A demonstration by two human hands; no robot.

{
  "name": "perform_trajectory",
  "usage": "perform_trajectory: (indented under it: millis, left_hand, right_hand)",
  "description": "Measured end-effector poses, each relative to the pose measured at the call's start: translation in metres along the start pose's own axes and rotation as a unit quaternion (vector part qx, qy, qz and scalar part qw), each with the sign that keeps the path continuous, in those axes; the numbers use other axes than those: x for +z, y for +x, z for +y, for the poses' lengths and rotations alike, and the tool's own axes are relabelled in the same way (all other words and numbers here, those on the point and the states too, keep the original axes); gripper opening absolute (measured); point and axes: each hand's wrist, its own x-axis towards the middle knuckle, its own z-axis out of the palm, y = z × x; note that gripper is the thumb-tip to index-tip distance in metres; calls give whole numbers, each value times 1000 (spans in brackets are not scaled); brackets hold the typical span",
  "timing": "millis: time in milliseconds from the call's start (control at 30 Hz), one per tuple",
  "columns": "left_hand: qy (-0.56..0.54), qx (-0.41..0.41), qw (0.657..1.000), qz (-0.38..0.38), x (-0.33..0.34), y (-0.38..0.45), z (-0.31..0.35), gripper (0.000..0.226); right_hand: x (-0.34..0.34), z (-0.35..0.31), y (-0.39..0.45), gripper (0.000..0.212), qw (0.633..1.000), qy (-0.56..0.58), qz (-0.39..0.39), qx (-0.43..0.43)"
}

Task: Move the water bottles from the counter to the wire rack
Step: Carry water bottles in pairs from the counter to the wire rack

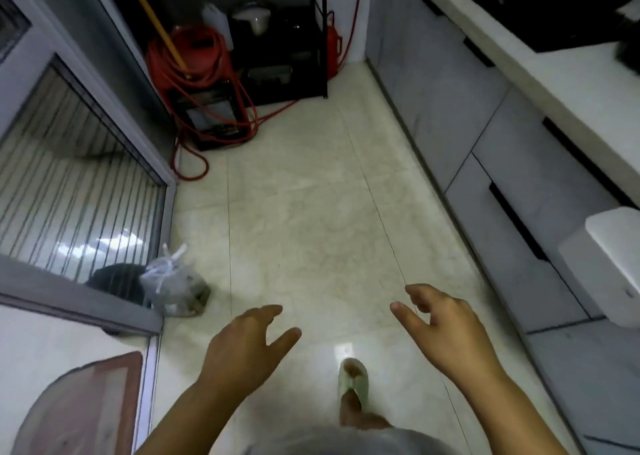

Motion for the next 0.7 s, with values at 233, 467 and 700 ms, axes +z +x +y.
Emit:
perform_trajectory:
  millis: [233, 467, 700]
  left_hand:
    - [-32, 3, 996, 84, -101, 151, 50, 60]
    - [-77, -75, 992, 68, -142, 298, 24, 59]
    - [1, -24, 998, 52, -255, 499, 33, 62]
  right_hand:
    - [-52, -67, 169, 52, 999, -12, -16, -49]
    - [-48, -137, 335, 52, 995, -34, -52, -77]
    - [-88, -228, 521, 55, 992, -83, -54, -79]
